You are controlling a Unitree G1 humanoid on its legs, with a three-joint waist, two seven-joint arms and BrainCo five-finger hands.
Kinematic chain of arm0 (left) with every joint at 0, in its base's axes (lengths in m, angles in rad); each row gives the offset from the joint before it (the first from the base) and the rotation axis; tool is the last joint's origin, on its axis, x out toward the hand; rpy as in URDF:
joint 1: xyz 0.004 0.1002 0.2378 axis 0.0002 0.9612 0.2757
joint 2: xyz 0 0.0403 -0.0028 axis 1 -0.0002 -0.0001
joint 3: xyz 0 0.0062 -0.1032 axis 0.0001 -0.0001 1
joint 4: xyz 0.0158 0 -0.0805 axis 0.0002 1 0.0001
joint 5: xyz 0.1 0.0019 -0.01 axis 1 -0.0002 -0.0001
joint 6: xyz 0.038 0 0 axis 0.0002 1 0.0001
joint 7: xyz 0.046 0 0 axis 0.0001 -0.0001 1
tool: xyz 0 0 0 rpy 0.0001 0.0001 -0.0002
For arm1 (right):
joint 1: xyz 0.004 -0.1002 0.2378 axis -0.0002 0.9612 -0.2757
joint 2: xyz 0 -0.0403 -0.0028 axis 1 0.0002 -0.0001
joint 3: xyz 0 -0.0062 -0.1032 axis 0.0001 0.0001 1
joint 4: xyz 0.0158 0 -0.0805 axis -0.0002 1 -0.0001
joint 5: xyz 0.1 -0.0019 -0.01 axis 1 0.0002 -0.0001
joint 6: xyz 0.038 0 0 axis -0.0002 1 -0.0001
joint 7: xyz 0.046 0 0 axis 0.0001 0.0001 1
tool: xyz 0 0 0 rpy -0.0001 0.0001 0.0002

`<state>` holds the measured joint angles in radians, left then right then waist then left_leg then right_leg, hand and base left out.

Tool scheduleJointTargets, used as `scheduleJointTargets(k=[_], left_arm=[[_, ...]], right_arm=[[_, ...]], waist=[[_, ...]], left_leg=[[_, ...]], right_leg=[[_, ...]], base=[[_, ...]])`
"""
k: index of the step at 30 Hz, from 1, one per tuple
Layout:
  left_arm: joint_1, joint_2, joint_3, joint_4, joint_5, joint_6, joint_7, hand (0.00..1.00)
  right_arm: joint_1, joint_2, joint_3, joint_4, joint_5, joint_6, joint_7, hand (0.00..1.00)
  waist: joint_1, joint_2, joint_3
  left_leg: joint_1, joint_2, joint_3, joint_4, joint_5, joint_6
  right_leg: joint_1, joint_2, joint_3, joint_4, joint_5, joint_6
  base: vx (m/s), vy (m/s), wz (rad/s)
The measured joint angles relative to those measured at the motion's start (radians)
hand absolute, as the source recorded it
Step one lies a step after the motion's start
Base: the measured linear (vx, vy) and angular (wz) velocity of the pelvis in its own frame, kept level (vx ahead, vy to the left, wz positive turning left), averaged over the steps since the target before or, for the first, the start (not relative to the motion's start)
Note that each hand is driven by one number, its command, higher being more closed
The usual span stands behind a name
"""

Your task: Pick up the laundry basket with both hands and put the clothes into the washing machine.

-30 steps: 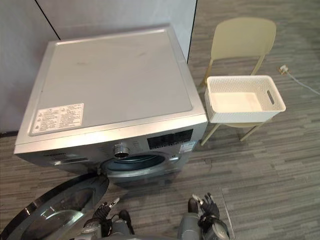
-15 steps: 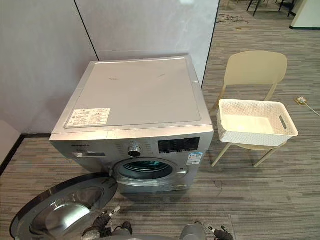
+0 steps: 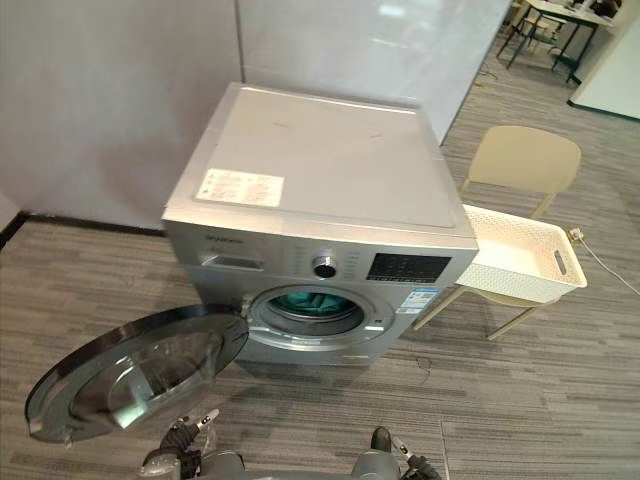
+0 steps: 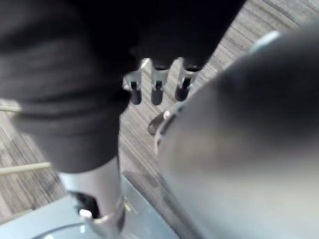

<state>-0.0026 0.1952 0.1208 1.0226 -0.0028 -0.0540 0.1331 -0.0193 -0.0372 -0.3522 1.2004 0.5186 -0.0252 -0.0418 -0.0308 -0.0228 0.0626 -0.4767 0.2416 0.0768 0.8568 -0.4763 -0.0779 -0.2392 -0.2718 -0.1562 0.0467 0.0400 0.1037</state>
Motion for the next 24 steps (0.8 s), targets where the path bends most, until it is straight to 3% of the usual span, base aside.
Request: scheduleJointTargets(k=[1,2,3,5,7,8,10,13,17,20,24], left_arm=[[0.003,0.005,0.002,0.002,0.010,0.001,0.000,0.00],[0.008,0.006,0.005,0.008,0.042,0.005,-0.002,0.00],[0.017,0.014,0.010,0.009,0.059,0.007,-0.002,0.00],[0.038,0.023,0.036,0.016,0.065,0.008,-0.002,0.00],[0.058,0.009,0.048,0.046,0.068,0.015,-0.007,0.00],[0.059,0.004,0.047,0.047,0.078,0.017,-0.011,0.00],[0.041,-0.025,0.047,0.059,0.098,0.025,-0.029,0.00],[0.018,-0.052,0.046,0.067,0.094,0.027,-0.038,0.00],[0.003,-0.070,0.044,0.065,0.040,0.026,-0.038,0.00],[0.001,-0.094,0.039,0.065,-0.003,0.025,-0.036,0.00],[0.010,-0.115,0.039,0.067,-0.013,0.025,-0.036,0.00]], right_arm=[[-0.005,-0.004,0.008,-0.004,0.000,0.000,0.001,0.00],[-0.012,-0.007,0.018,-0.018,-0.001,-0.001,0.000,0.00],[-0.016,-0.004,0.038,-0.028,-0.001,-0.002,0.000,0.00],[-0.031,0.001,0.075,-0.030,0.000,-0.002,0.004,0.00],[-0.038,0.002,0.116,-0.053,0.000,-0.012,0.025,0.00],[-0.037,0.000,0.118,-0.056,-0.001,-0.012,0.029,0.00],[-0.039,-0.015,0.116,-0.063,-0.002,-0.018,0.042,0.00],[-0.026,-0.008,0.123,-0.064,-0.016,-0.018,0.046,0.00],[-0.038,-0.008,0.152,-0.069,-0.035,-0.031,0.048,0.00],[-0.044,-0.011,0.177,-0.089,-0.059,-0.041,0.049,0.00],[-0.045,-0.010,0.217,-0.089,-0.099,-0.042,0.066,0.00]], waist=[[0.005,0.007,0.004],[0.013,0.021,0.006],[0.017,0.023,0.005],[0.022,0.021,0.004],[0.021,0.027,-0.007],[0.021,0.024,-0.013],[0.018,0.021,-0.025],[0.017,0.009,-0.028],[0.027,-0.026,-0.039],[0.048,-0.024,-0.038],[0.050,-0.014,-0.021]], left_leg=[[-0.006,0.000,0.001,0.005,0.001,0.009],[-0.005,0.004,0.005,-0.001,0.012,0.031],[0.010,0.015,0.021,-0.033,0.027,0.059],[0.056,0.023,0.053,-0.117,0.067,0.070],[0.153,0.003,0.109,-0.305,0.156,0.075],[0.162,-0.012,0.118,-0.343,0.174,0.074],[0.169,-0.070,0.126,-0.455,0.241,0.056],[0.221,-0.097,0.123,-0.567,0.322,0.053],[0.247,-0.120,0.121,-0.674,0.404,0.043],[0.254,-0.122,0.119,-0.701,0.438,0.037],[0.295,-0.139,0.093,-0.788,0.509,0.029]], right_leg=[[-0.003,0.007,0.013,-0.001,-0.036,-0.033],[-0.001,0.028,0.046,0.003,-0.121,-0.079],[0.000,0.044,0.056,0.025,-0.142,-0.064],[-0.013,0.105,0.057,0.130,-0.108,-0.032],[0.007,0.210,0.046,0.334,-0.111,-0.035],[0.017,0.222,0.039,0.350,-0.133,-0.032],[0.026,0.210,0.030,0.260,-0.100,-0.009],[0.065,0.196,0.025,0.172,-0.079,-0.019],[0.130,0.198,0.024,-0.001,-0.031,-0.043],[0.132,0.199,0.023,-0.014,-0.028,-0.049],[0.147,0.195,0.014,-0.017,-0.048,-0.057]], base=[[-0.19,0.197,-0.13],[-0.17,0.119,-0.09],[-0.16,0.081,-0.07],[-0.09,0.009,-0.27],[0.01,-0.021,-0.36],[0.04,-0.006,-0.24],[0.01,0.009,0.04],[0.11,-0.048,0.23],[0.01,-0.069,0.11],[-0.11,-0.056,0.04],[-0.18,-0.034,0.13]])
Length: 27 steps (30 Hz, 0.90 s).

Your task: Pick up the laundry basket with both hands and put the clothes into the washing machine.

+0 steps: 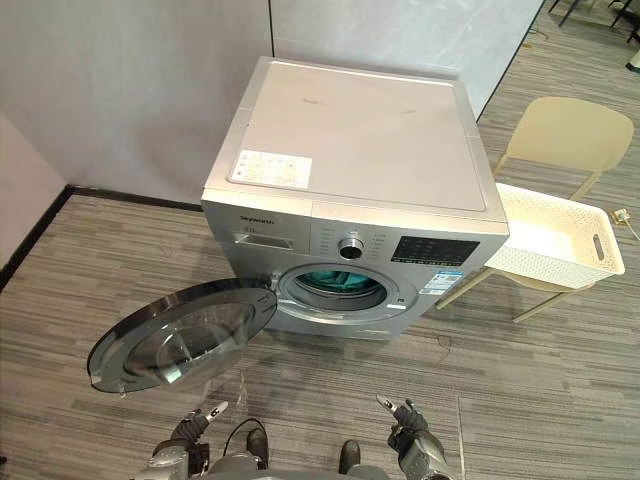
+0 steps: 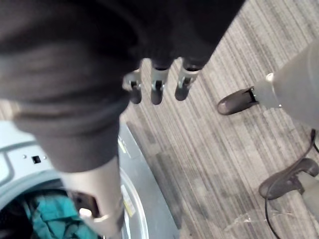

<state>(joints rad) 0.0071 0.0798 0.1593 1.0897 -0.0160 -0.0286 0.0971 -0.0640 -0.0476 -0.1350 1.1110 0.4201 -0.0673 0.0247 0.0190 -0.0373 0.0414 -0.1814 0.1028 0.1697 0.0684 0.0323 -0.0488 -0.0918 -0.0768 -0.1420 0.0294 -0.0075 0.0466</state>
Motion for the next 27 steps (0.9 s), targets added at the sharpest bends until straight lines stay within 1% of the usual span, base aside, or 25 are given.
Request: scheduleJointTargets(k=[1,2,4,6,7,8,9,10,11,12,13,14,15,16,17,18,19,20,21,22,23,24,25,26,27], left_arm=[[0.000,-0.003,0.000,0.000,0.001,0.000,0.000,0.00],[0.000,-0.008,-0.001,0.000,0.008,0.000,0.000,0.00],[0.004,-0.017,-0.018,-0.003,0.019,-0.005,0.000,0.00],[0.015,-0.021,-0.045,-0.024,0.028,-0.008,0.000,0.00],[0.021,-0.025,-0.052,-0.026,0.028,-0.014,0.001,0.00],[0.022,-0.025,-0.068,-0.033,0.026,-0.019,0.003,0.00],[0.021,-0.025,-0.071,-0.043,0.025,-0.021,0.004,0.00],[0.022,-0.027,-0.069,-0.068,0.022,-0.026,0.008,0.00],[0.034,-0.030,-0.070,-0.075,0.018,-0.027,0.014,0.00],[0.054,-0.041,-0.069,-0.095,0.015,-0.029,0.016,0.00],[0.070,-0.035,-0.075,-0.116,0.010,-0.035,0.018,0.00],[0.067,-0.028,-0.070,-0.130,0.008,-0.037,0.019,0.00],[0.048,-0.008,-0.068,-0.149,0.003,-0.041,0.021,0.00],[0.044,-0.021,-0.070,-0.157,-0.014,-0.041,0.023,0.00],[0.045,-0.025,-0.077,-0.157,-0.022,-0.040,0.033,0.00],[0.045,-0.028,-0.080,-0.159,-0.026,-0.040,0.037,0.00],[0.045,-0.033,-0.080,-0.170,-0.041,-0.040,0.039,0.00],[0.036,-0.044,-0.087,-0.189,-0.063,-0.044,0.042,0.00],[0.022,-0.047,-0.108,-0.206,-0.075,-0.049,0.048,0.00],[0.013,-0.043,-0.122,-0.218,-0.082,-0.050,0.057,0.00],[0.011,-0.029,-0.139,-0.239,-0.088,-0.055,0.060,0.00],[0.011,-0.028,-0.159,-0.252,-0.088,-0.057,0.059,0.00],[0.017,-0.027,-0.167,-0.262,-0.088,-0.058,0.059,0.00],[0.020,-0.025,-0.169,-0.265,-0.088,-0.059,0.059,0.00],[0.019,-0.024,-0.169,-0.266,-0.088,-0.059,0.059,0.00]], right_arm=[[0.000,-0.003,0.005,0.000,-0.002,0.000,0.000,0.00],[0.000,-0.007,0.011,-0.004,-0.005,0.000,0.000,0.00],[0.036,-0.017,0.020,-0.007,-0.037,0.003,-0.001,0.00],[0.038,-0.029,0.035,-0.007,-0.049,0.006,-0.001,0.00],[0.035,-0.040,0.036,-0.007,-0.057,0.006,-0.001,0.00],[0.031,-0.044,0.037,-0.007,-0.069,0.006,-0.003,0.00],[0.029,-0.039,0.037,-0.008,-0.070,0.004,-0.005,0.00],[0.022,-0.046,0.037,-0.009,-0.072,0.003,-0.007,0.00],[0.018,-0.060,0.044,-0.022,-0.077,0.003,-0.012,0.00],[0.018,-0.069,0.058,-0.041,-0.077,0.004,-0.019,0.00],[0.016,-0.061,0.081,-0.062,-0.077,0.004,-0.022,0.00],[0.012,-0.047,0.083,-0.074,-0.076,0.002,-0.022,0.00],[0.026,-0.020,0.079,-0.088,-0.075,-0.008,-0.022,0.00],[0.015,-0.024,0.074,-0.100,-0.073,-0.014,-0.026,0.00],[0.012,-0.026,0.076,-0.103,-0.068,-0.014,-0.031,0.00],[0.014,-0.027,0.076,-0.104,-0.067,-0.014,-0.032,0.00],[0.019,-0.027,0.075,-0.105,-0.067,-0.014,-0.038,0.00],[0.029,-0.035,0.073,-0.105,-0.067,-0.013,-0.044,0.00],[0.034,-0.028,0.071,-0.104,-0.067,-0.010,-0.047,0.00],[0.039,-0.023,0.070,-0.104,-0.068,-0.006,-0.045,0.00],[0.051,-0.015,0.056,-0.105,-0.067,-0.003,-0.047,0.00],[0.057,-0.015,0.033,-0.104,-0.067,-0.003,-0.050,0.00],[0.063,-0.015,0.026,-0.104,-0.066,-0.003,-0.053,0.00],[0.058,-0.016,0.017,-0.104,-0.065,-0.005,-0.063,0.00],[0.055,-0.017,0.012,-0.104,-0.063,-0.005,-0.066,0.00]], waist=[[-0.001,0.008,0.007],[-0.004,0.017,0.014],[-0.004,0.041,0.029],[-0.004,0.060,0.045],[-0.005,0.074,0.049],[-0.004,0.072,0.058],[-0.004,0.069,0.060],[0.004,0.091,0.065],[0.004,0.120,0.082],[0.013,0.150,0.087],[0.002,0.134,0.074],[-0.003,0.088,0.072],[-0.014,0.040,0.084],[0.000,0.059,0.101],[-0.003,0.067,0.100],[-0.004,0.071,0.097],[-0.010,0.077,0.097],[-0.012,0.097,0.086],[-0.015,0.068,0.090],[-0.028,0.058,0.087],[-0.041,0.044,0.082],[-0.043,0.048,0.080],[-0.044,0.051,0.080],[-0.042,0.053,0.078],[-0.043,0.055,0.077]], left_leg=[[0.006,-0.001,-0.006,-0.018,0.011,0.002],[0.021,-0.004,-0.017,-0.049,0.032,-0.005],[0.044,-0.012,-0.050,-0.119,0.068,-0.008],[0.025,-0.018,-0.070,-0.115,0.067,-0.009],[-0.004,-0.019,-0.079,-0.084,0.061,-0.016],[-0.038,-0.019,-0.063,-0.032,0.030,-0.023],[-0.067,-0.015,-0.024,0.030,0.018,-0.007],[-0.142,0.019,0.045,0.296,-0.034,0.065],[-0.183,0.071,0.072,0.522,-0.136,0.076],[-0.188,0.090,0.093,0.550,-0.168,0.064],[-0.147,0.035,0.111,0.403,-0.180,0.073],[-0.131,0.022,0.149,0.366,-0.198,0.059],[-0.161,0.033,0.192,0.542,-0.234,0.121],[-0.181,0.114,0.156,0.740,-0.259,0.118],[-0.142,0.161,0.119,0.759,-0.266,0.090],[-0.111,0.180,0.106,0.723,-0.259,0.078],[-0.059,0.205,0.094,0.623,-0.259,0.052],[-0.002,0.179,0.093,0.476,-0.293,-0.038],[0.012,0.121,0.105,0.383,-0.266,-0.043],[0.011,0.097,0.101,0.345,-0.246,-0.038],[0.013,0.054,0.078,0.298,-0.210,-0.036],[0.012,0.036,0.063,0.273,-0.191,-0.035],[0.014,0.032,0.062,0.260,-0.185,-0.034],[0.013,0.023,0.062,0.239,-0.170,-0.034],[0.009,0.022,0.063,0.236,-0.169,-0.033]], right_leg=[[0.000,0.001,-0.005,0.004,-0.005,0.003],[0.001,0.000,-0.021,0.013,-0.016,0.003],[0.007,-0.001,-0.056,0.039,-0.031,0.010],[0.003,-0.007,-0.078,0.065,-0.044,0.012],[-0.005,-0.003,-0.086,0.082,-0.057,0.018],[-0.014,-0.021,-0.094,0.089,-0.065,0.009],[-0.027,-0.035,-0.109,0.095,-0.064,0.004],[-0.039,-0.054,-0.129,0.145,-0.054,-0.012],[-0.041,-0.047,-0.147,0.223,-0.092,-0.002],[-0.054,-0.032,-0.136,0.291,-0.137,0.012],[-0.101,-0.032,-0.067,0.386,-0.177,0.019],[-0.124,-0.048,-0.030,0.428,-0.180,0.012],[-0.128,-0.087,-0.025,0.413,-0.219,-0.020],[-0.122,-0.091,-0.049,0.429,-0.219,-0.022],[-0.125,-0.103,-0.054,0.434,-0.217,-0.013],[-0.125,-0.112,-0.054,0.434,-0.214,-0.003],[-0.127,-0.128,-0.058,0.441,-0.210,0.016],[-0.141,-0.152,-0.064,0.444,-0.199,0.046],[-0.144,-0.183,-0.074,0.422,-0.184,0.073],[-0.142,-0.190,-0.074,0.410,-0.182,0.075],[-0.119,-0.201,-0.079,0.363,-0.168,0.079],[-0.092,-0.207,-0.100,0.306,-0.131,0.090],[-0.078,-0.206,-0.106,0.274,-0.113,0.096],[-0.061,-0.202,-0.112,0.209,-0.071,0.103],[-0.056,-0.200,-0.113,0.187,-0.058,0.105]], base=[[-0.19,-0.026,0.24],[-0.21,-0.015,0.39],[-0.27,0.010,0.62],[-0.22,0.028,0.59],[-0.18,0.029,0.76],[-0.15,0.052,0.77],[-0.12,0.097,0.77],[-0.09,0.136,0.58],[-0.13,0.152,0.46],[-0.10,0.120,0.50],[-0.07,0.064,0.57],[0.00,-0.032,0.93],[-0.01,-0.046,0.80],[-0.01,0.027,0.69],[-0.02,0.118,0.34],[0.00,0.157,0.31],[-0.02,0.280,0.34],[-0.03,0.270,0.55],[-0.03,0.244,0.61],[0.05,0.069,0.87],[0.07,0.085,0.80],[0.09,0.091,0.66],[0.05,0.117,0.23],[0.03,0.069,0.02],[0.02,0.073,-0.02]])
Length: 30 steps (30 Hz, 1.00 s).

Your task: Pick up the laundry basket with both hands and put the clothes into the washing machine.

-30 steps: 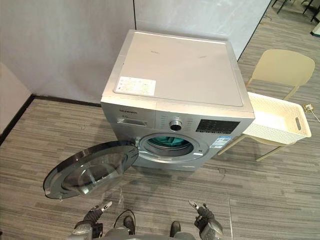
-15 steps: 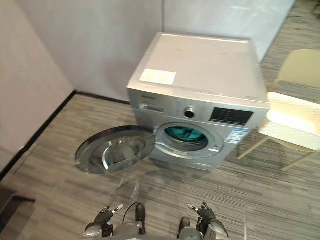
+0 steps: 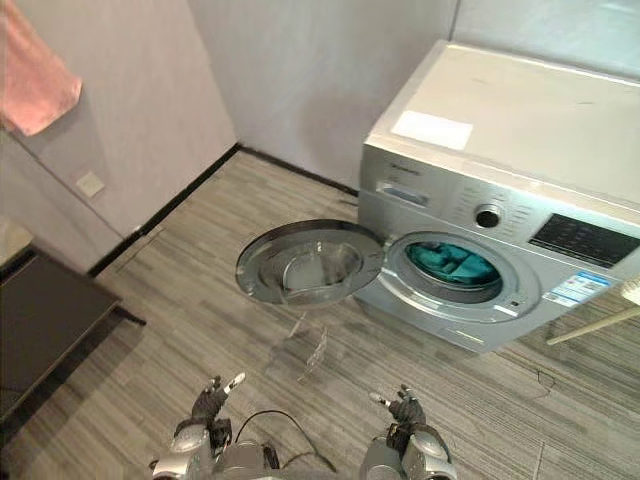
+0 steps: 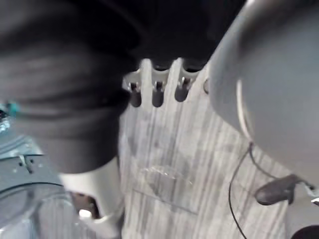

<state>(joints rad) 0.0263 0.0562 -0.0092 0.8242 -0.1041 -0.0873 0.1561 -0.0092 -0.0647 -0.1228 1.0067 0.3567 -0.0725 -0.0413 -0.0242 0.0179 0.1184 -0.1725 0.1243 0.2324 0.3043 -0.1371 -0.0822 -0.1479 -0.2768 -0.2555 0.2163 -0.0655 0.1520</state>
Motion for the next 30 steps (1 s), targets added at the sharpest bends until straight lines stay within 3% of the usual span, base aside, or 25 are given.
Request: scheduleJointTargets(k=[4,8,11,15,17,21,23,24,28,30], left_arm=[[0.005,0.016,-0.027,-0.055,-0.002,-0.005,-0.001,0.00],[0.011,0.078,-0.010,-0.207,-0.021,-0.025,0.002,0.00],[-0.016,0.093,0.059,-0.239,-0.033,-0.036,0.011,0.00],[-0.096,0.168,0.180,-0.226,-0.038,-0.037,0.053,0.00],[-0.196,0.240,0.260,-0.155,-0.035,-0.037,0.086,0.00],[-0.449,0.438,0.287,-0.050,-0.054,-0.042,0.111,0.00],[-0.553,0.480,0.277,0.008,-0.066,-0.049,0.106,0.00],[-0.604,0.497,0.260,0.048,-0.081,-0.050,0.103,0.00],[-0.816,0.507,0.150,0.139,-0.100,-0.049,0.085,0.00],[-0.957,0.517,0.098,0.140,-0.115,-0.058,0.113,0.00]], right_arm=[[-0.003,-0.004,-0.003,0.000,0.022,-0.010,-0.004,0.00],[-0.006,0.018,0.001,0.000,0.029,-0.010,-0.004,0.00],[-0.010,0.020,0.001,0.001,0.025,-0.009,-0.003,0.00],[-0.024,0.017,-0.002,0.013,0.025,-0.008,0.005,0.00],[-0.024,0.013,-0.031,0.027,0.026,-0.011,0.018,0.00],[0.000,0.003,-0.091,0.029,0.047,-0.014,0.028,0.00],[0.012,-0.009,-0.118,0.028,0.067,-0.015,0.028,0.00],[0.017,-0.013,-0.123,0.026,0.074,-0.016,0.029,0.00],[0.085,0.001,-0.138,-0.024,0.105,-0.019,0.044,0.00],[0.119,0.041,-0.136,-0.079,0.143,-0.027,0.044,0.00]], waist=[[-0.003,0.000,-0.009],[-0.001,-0.036,-0.035],[-0.001,-0.051,-0.045],[-0.012,-0.070,-0.049],[-0.012,-0.075,-0.049],[-0.019,-0.120,-0.026],[-0.021,-0.121,-0.023],[-0.024,-0.123,-0.014],[-0.048,-0.147,0.009],[-0.044,-0.155,0.023]], left_leg=[[-0.013,-0.005,0.015,-0.014,0.000,0.000],[-0.067,-0.019,0.060,-0.020,0.002,0.004],[-0.109,-0.014,0.091,-0.009,-0.002,0.008],[-0.156,0.017,0.132,0.018,-0.014,0.011],[-0.184,0.056,0.160,0.030,-0.017,0.008],[-0.285,0.137,0.182,0.076,-0.034,-0.009],[-0.327,0.165,0.179,0.080,-0.030,-0.003],[-0.332,0.175,0.178,0.078,-0.026,-0.002],[-0.365,0.192,0.183,0.079,-0.022,-0.002],[-0.404,0.239,0.207,0.070,0.006,-0.004]], right_leg=[[0.038,0.004,-0.010,-0.154,0.098,0.010],[-0.015,0.006,0.038,-0.245,0.169,0.014],[-0.072,0.011,0.075,-0.257,0.192,0.007],[-0.133,0.047,0.124,-0.283,0.228,-0.029],[-0.173,0.089,0.153,-0.303,0.286,-0.079],[-0.293,0.158,0.218,-0.311,0.395,-0.051],[-0.356,0.194,0.244,-0.315,0.491,-0.037],[-0.370,0.207,0.253,-0.315,0.521,-0.073],[-0.411,0.221,0.277,-0.316,0.531,-0.083],[-0.457,0.249,0.303,-0.323,0.545,-0.100]], base=[[0.00,0.066,-0.14],[-0.06,0.041,-0.32],[-0.07,0.026,-0.36],[-0.07,-0.005,-0.41],[-0.10,-0.054,-0.69],[-0.13,-0.074,-0.60],[-0.14,-0.034,-0.59],[-0.09,0.015,-0.51],[-0.04,-0.003,-0.16],[-0.02,-0.067,-0.18]])
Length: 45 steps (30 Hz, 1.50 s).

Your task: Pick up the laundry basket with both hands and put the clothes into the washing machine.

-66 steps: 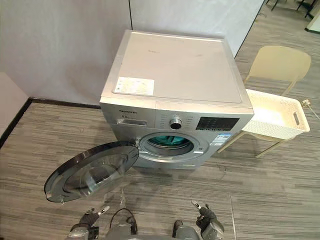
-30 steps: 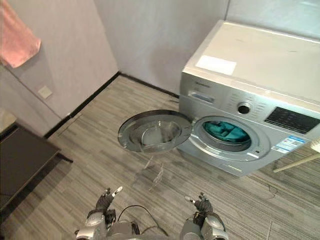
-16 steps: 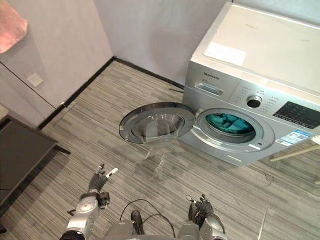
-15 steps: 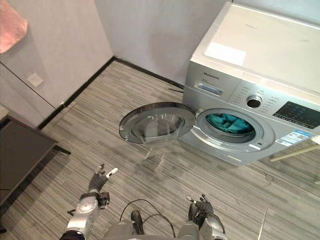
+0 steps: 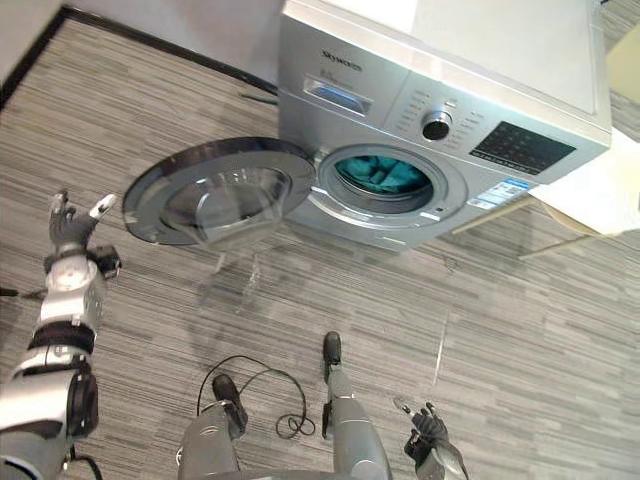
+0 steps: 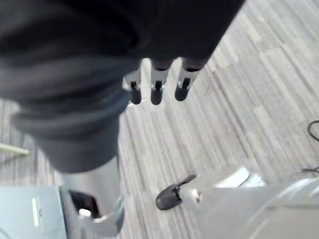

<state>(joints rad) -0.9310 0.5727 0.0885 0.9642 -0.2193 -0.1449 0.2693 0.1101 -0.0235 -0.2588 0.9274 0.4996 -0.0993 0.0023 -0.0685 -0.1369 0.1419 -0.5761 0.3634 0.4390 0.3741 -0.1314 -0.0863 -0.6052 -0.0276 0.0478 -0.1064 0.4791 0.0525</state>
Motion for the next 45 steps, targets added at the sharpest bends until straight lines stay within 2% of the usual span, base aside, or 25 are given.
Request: scheduleJointTargets(k=[1,2,3,4,7,9,12,13,14,15,16,17,19,21,22,23,25,26,27,29,32,35,38,40,45], left_arm=[[-0.037,0.007,-0.007,-0.001,-0.005,-0.002,0.001,0.00],[-0.101,0.008,-0.022,-0.007,-0.007,-0.004,-0.004,0.00],[-0.132,0.010,-0.037,-0.021,-0.018,-0.011,-0.002,0.00],[-0.143,0.029,-0.039,-0.052,-0.072,-0.038,0.020,0.00],[-0.203,0.040,-0.050,-0.070,-0.160,-0.070,0.024,0.00],[-0.219,0.006,-0.067,-0.068,-0.180,-0.071,0.020,0.00],[-0.212,-0.107,-0.131,-0.049,-0.163,-0.066,-0.012,0.00],[-0.169,-0.165,-0.135,-0.056,-0.162,-0.076,-0.002,0.00],[-0.114,-0.194,-0.137,-0.080,-0.160,-0.085,-0.017,0.00],[-0.070,-0.222,-0.167,-0.103,-0.159,-0.083,-0.036,0.00],[0.038,-0.280,-0.216,-0.158,-0.159,-0.084,-0.065,0.00],[0.155,-0.344,-0.253,-0.187,-0.160,-0.090,-0.080,0.00],[0.287,-0.415,-0.338,-0.177,-0.161,-0.069,-0.101,0.00],[0.460,-0.495,-0.521,-0.165,-0.157,-0.025,-0.165,0.00],[0.490,-0.517,-0.570,-0.165,-0.157,-0.018,-0.189,0.00],[0.525,-0.550,-0.664,-0.169,-0.151,-0.016,-0.228,0.00],[0.551,-0.573,-0.775,-0.201,-0.140,-0.016,-0.292,0.00],[0.558,-0.578,-0.802,-0.230,-0.140,-0.017,-0.315,0.00],[0.558,-0.576,-0.841,-0.262,-0.142,-0.016,-0.337,0.00],[0.555,-0.569,-0.885,-0.331,-0.163,-0.015,-0.358,0.00],[0.530,-0.553,-0.947,-0.476,-0.207,-0.015,-0.401,0.00],[0.498,-0.532,-0.953,-0.635,-0.266,-0.019,-0.423,0.00],[0.484,-0.499,-0.887,-0.768,-0.355,-0.030,-0.421,0.00],[0.487,-0.477,-0.830,-0.827,-0.384,-0.041,-0.418,0.00],[0.637,-0.427,-0.583,-0.973,-0.395,-0.085,-0.367,0.00]], right_arm=[[0.009,0.012,0.002,-0.015,0.008,-0.001,-0.001,0.00],[0.020,0.035,0.009,-0.040,0.046,-0.002,-0.001,0.00],[0.026,0.050,0.021,-0.069,0.063,-0.006,0.000,0.00],[0.029,0.054,0.049,-0.118,0.085,-0.021,0.001,0.00],[0.023,0.040,0.113,-0.228,0.111,-0.059,0.001,0.00],[0.023,0.039,0.128,-0.258,0.118,-0.067,0.001,0.00],[0.026,0.039,0.139,-0.277,0.117,-0.069,0.001,0.00],[0.030,0.042,0.139,-0.276,0.116,-0.068,0.001,0.00],[0.047,0.046,0.139,-0.278,0.115,-0.068,0.001,0.00],[0.067,0.047,0.138,-0.278,0.115,-0.068,0.001,0.00],[0.073,0.041,0.136,-0.273,0.114,-0.065,-0.001,0.00],[0.072,0.036,0.135,-0.275,0.114,-0.066,0.000,0.00],[0.068,0.037,0.132,-0.272,0.114,-0.066,0.002,0.00],[0.051,0.061,0.103,-0.233,0.116,-0.065,0.003,0.00],[0.050,0.066,0.092,-0.221,0.116,-0.065,0.003,0.00],[0.048,0.064,0.080,-0.192,0.116,-0.065,0.003,0.00],[0.022,0.051,0.045,-0.128,0.117,-0.061,0.006,0.00],[0.010,0.041,0.038,-0.106,0.118,-0.050,0.005,0.00],[0.008,0.028,0.035,-0.086,0.118,-0.048,0.005,0.00],[0.008,0.017,0.030,-0.048,0.119,-0.042,0.005,0.00],[0.008,0.006,0.021,-0.021,0.119,-0.038,0.004,0.00],[0.013,0.004,0.020,0.017,0.119,-0.038,0.004,0.00],[0.018,0.000,0.020,0.042,0.117,-0.035,0.004,0.00],[0.017,0.000,0.024,0.042,0.117,-0.033,0.005,0.00],[0.015,-0.018,0.065,0.081,0.106,-0.031,0.022,0.00]], waist=[[0.002,0.003,0.002],[0.007,0.011,0.008],[0.014,-0.008,0.006],[0.028,-0.010,0.005],[0.031,-0.005,0.009],[0.027,-0.004,0.009],[0.017,-0.001,0.011],[0.009,0.000,0.012],[-0.004,-0.002,0.011],[-0.011,-0.004,0.010],[0.003,0.014,0.006],[0.021,0.034,0.005],[0.030,0.050,0.007],[0.027,0.055,0.008],[0.028,0.056,0.009],[0.027,0.059,0.009],[0.012,0.077,0.008],[-0.004,0.091,0.006],[-0.016,0.115,-0.004],[-0.026,0.141,-0.019],[-0.030,0.146,-0.025],[-0.032,0.151,-0.057],[-0.029,0.156,-0.071],[-0.026,0.155,-0.076],[-0.011,0.152,-0.099]], left_leg=[[-0.010,0.019,0.006,-0.009,0.016,-0.011],[-0.023,0.057,0.016,-0.024,0.052,-0.039],[-0.028,0.075,0.018,-0.021,0.063,-0.058],[-0.034,0.105,0.021,-0.017,0.071,-0.073],[-0.015,0.153,0.064,-0.028,0.081,-0.092],[0.009,0.165,0.088,-0.027,0.081,-0.095],[0.056,0.174,0.114,-0.024,0.055,-0.116],[0.080,0.171,0.113,-0.024,0.041,-0.116],[0.097,0.152,0.110,-0.022,0.038,-0.114],[0.108,0.132,0.112,-0.019,0.036,-0.117],[0.129,0.122,0.107,-0.021,0.032,-0.122],[0.140,0.122,0.112,-0.026,0.032,-0.125],[0.155,0.120,0.111,-0.033,0.033,-0.129],[0.208,0.109,0.108,-0.069,0.035,-0.126],[0.226,0.100,0.105,-0.083,0.037,-0.123],[0.255,0.075,0.096,-0.110,0.037,-0.122],[0.310,0.019,0.092,-0.165,0.056,-0.139],[0.320,-0.001,0.093,-0.182,0.060,-0.141],[0.328,-0.020,0.092,-0.182,0.055,-0.134],[0.338,-0.039,0.090,-0.172,0.038,-0.111],[0.375,-0.056,0.090,-0.158,0.021,-0.100],[0.388,-0.070,0.088,-0.163,0.016,-0.095],[0.437,-0.074,0.086,-0.168,0.013,-0.095],[0.452,-0.076,0.084,-0.175,0.013,-0.095],[0.485,-0.089,0.080,-0.195,0.013,-0.095]], right_leg=[[-0.012,0.012,-0.002,0.001,0.001,-0.002],[-0.032,0.030,-0.049,0.013,-0.010,0.010],[-0.039,0.048,-0.045,0.015,-0.008,0.009],[-0.048,0.088,-0.033,0.009,-0.006,0.007],[-0.068,0.138,-0.013,0.009,-0.006,0.007],[-0.062,0.153,-0.008,0.009,-0.006,0.007],[-0.037,0.166,0.045,0.007,-0.007,0.008],[-0.021,0.162,0.057,0.006,-0.034,0.039],[0.009,0.136,0.055,0.005,-0.139,0.139],[0.037,0.110,0.055,0.005,-0.252,0.164],[0.046,0.115,0.044,0.005,-0.262,0.076],[0.050,0.116,0.040,0.006,-0.244,0.059],[0.057,0.122,0.041,0.006,-0.240,0.038],[0.091,0.127,0.043,0.006,-0.235,0.028],[0.103,0.125,0.046,0.006,-0.234,0.027],[0.125,0.114,0.052,0.006,-0.239,0.017],[0.155,0.080,0.063,0.006,-0.239,0.018],[0.165,0.065,0.067,0.006,-0.240,0.018],[0.173,0.045,0.074,0.006,-0.252,0.035],[0.188,0.024,0.088,0.006,-0.262,0.050],[0.230,0.005,0.094,0.006,-0.268,0.058],[0.243,-0.010,0.093,0.006,-0.275,0.070],[0.291,-0.012,0.088,0.006,-0.277,0.073],[0.306,-0.012,0.088,0.006,-0.278,0.073],[0.336,-0.022,0.086,0.006,-0.281,0.077]], base=[[0.01,-0.119,-0.05],[0.04,-0.091,-0.10],[0.08,-0.106,-0.41],[0.09,-0.117,-0.56],[0.07,-0.131,-0.63],[0.04,-0.077,-0.42],[0.01,0.039,-0.38],[0.00,0.063,0.06],[0.01,0.040,0.38],[0.00,-0.016,0.42],[0.01,-0.053,0.13],[0.00,-0.051,-0.12],[0.04,-0.031,-0.17],[0.09,0.008,-0.10],[0.12,0.059,0.04],[0.09,0.068,0.08],[0.06,0.086,0.08],[0.02,0.100,0.08],[0.00,0.079,0.09],[-0.01,0.070,0.07],[0.00,0.048,0.03],[-0.01,0.013,0.06],[0.01,-0.002,0.03],[-0.01,-0.015,0.04],[-0.03,-0.030,0.04]])
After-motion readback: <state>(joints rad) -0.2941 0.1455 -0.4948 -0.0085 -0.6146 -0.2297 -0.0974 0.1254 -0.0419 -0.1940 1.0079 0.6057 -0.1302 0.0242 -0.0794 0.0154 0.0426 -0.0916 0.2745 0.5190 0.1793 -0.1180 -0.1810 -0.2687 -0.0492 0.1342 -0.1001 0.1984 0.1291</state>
